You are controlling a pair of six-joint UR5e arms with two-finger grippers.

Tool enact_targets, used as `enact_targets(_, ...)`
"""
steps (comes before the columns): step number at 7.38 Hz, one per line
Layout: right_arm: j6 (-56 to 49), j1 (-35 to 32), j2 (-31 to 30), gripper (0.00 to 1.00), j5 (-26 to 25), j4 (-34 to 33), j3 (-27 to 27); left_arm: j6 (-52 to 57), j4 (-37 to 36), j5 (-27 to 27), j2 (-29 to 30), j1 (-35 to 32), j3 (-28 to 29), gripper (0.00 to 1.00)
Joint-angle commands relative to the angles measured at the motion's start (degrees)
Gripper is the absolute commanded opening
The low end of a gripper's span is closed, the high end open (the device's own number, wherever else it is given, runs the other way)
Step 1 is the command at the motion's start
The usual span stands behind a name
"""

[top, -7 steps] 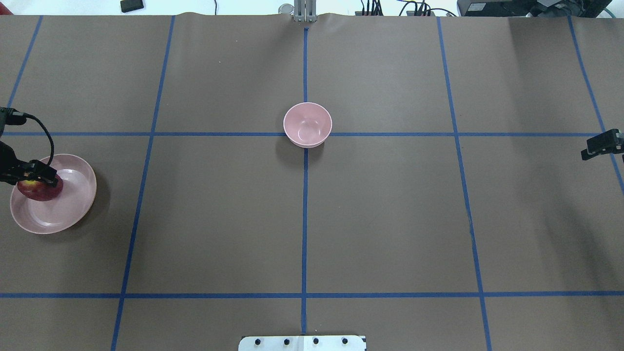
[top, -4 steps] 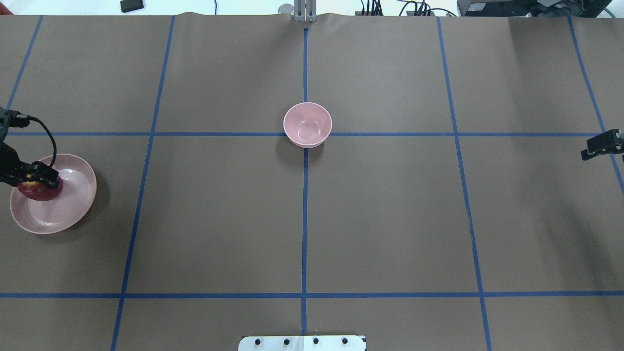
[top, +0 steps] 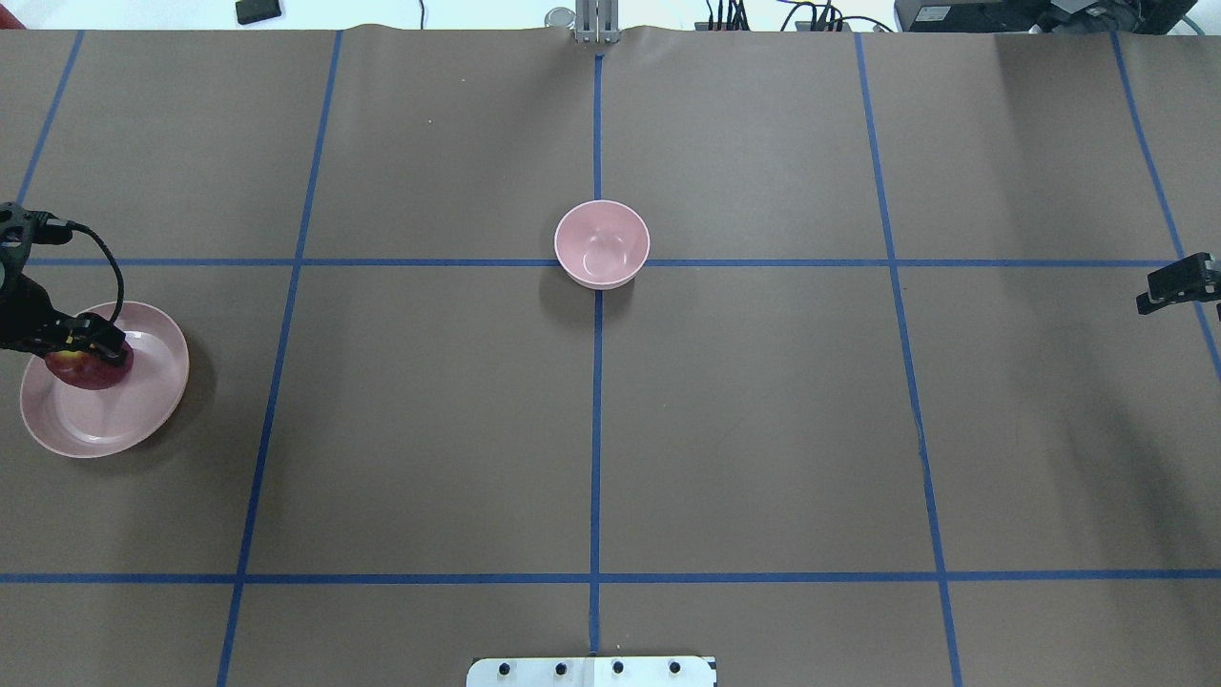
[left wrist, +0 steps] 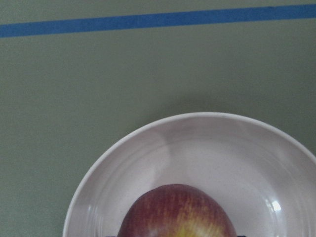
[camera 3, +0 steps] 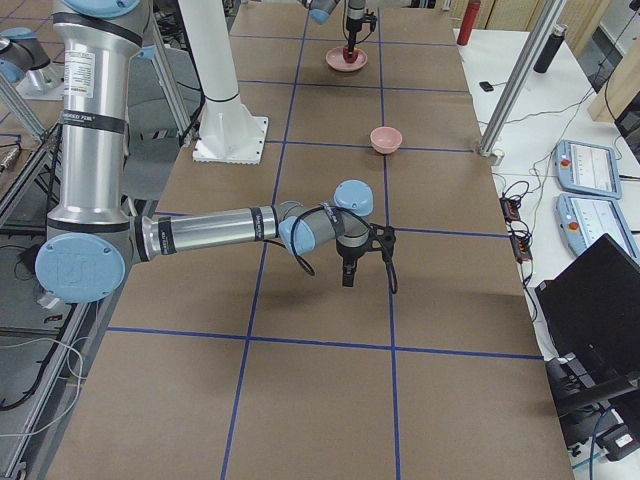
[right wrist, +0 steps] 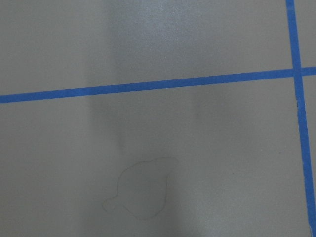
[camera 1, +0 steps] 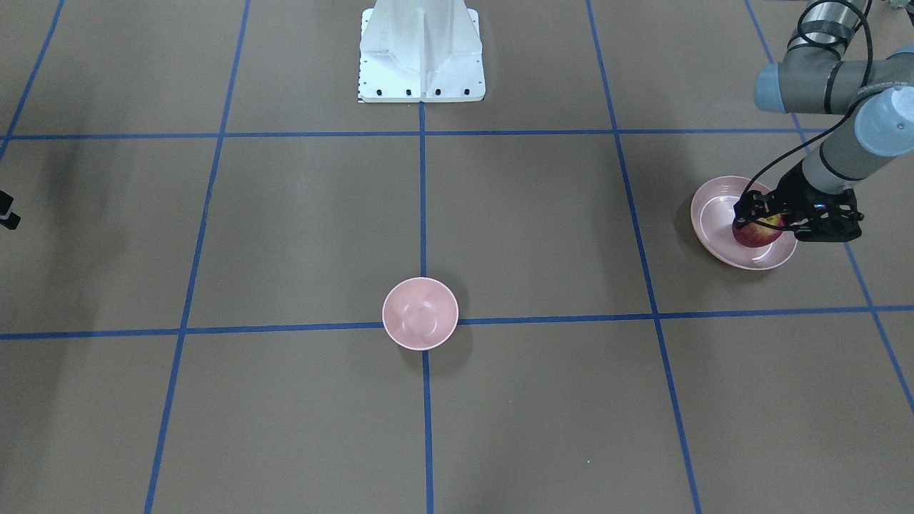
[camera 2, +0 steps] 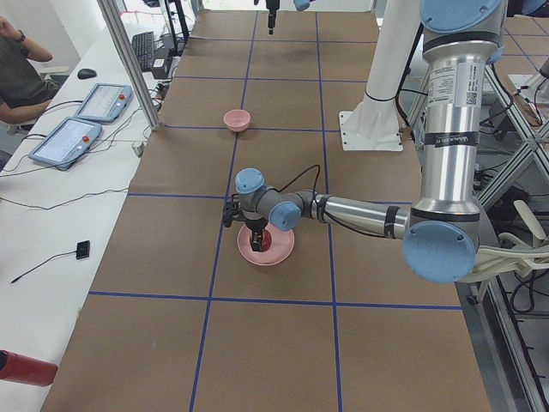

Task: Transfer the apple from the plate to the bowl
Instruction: 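Lower the left gripper onto the apple on the pink plate and grasp it, then lift the apple with the left gripper and carry it over the pink bowl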

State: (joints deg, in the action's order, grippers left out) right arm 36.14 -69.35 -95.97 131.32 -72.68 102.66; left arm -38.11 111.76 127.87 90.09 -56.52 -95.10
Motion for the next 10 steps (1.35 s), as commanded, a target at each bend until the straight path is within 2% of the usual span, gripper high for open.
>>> enact_targets(1,0.16,0.0,-0.01,1.0,0.25,0.0,0.25,-0.39,-5.98,8.05,2.88,-0.51,-6.37,0.0)
enact_targets(2,0.16,0.0,-0.18,1.0,0.25,0.0,0.43,-2.91,-13.43,7.92,7.77,-0.34,-9.63,0.0)
enact_targets(3,0.16,-0.09,-0.19,1.0,0.25,0.0,0.35,-4.94,-19.33,7.92,15.74,-0.34,-10.71,0.0)
enact_targets(4,0.16,0.0,-0.1,1.0,0.25,0.0,0.17,-8.79,-22.52,7.74,21.21,0.44,-10.98,0.0)
enact_targets(5,0.16,0.0,-0.01,1.0,0.16,0.0,0.08,-9.7,-22.56,4.96,25.97,3.84,-10.2,0.0)
enact_targets(6,0.16,0.0,-0.01,1.0,0.16,0.0,-0.01,-12.32,-22.64,3.36,31.76,5.62,-6.97,0.0)
enact_targets(7,0.16,0.0,-0.01,1.0,-0.01,0.0,-0.01,-17.04,-21.77,2.39,36.51,7.9,-3.02,0.0)
enact_targets(8,0.16,0.0,-0.01,1.0,-0.1,0.0,-0.09,-20.13,-21.42,-1.36,42.39,10.44,1.28,0.0)
enact_targets(9,0.16,0.0,-0.01,1.0,-0.19,0.0,-0.27,-22.51,-15.58,-2.35,47.24,12.47,7.68,0.0)
enact_targets(10,0.24,0.0,0.08,1.0,-0.19,0.0,-0.36,-26.98,-3.78,-6.45,48.5,15.36,12.96,0.0)
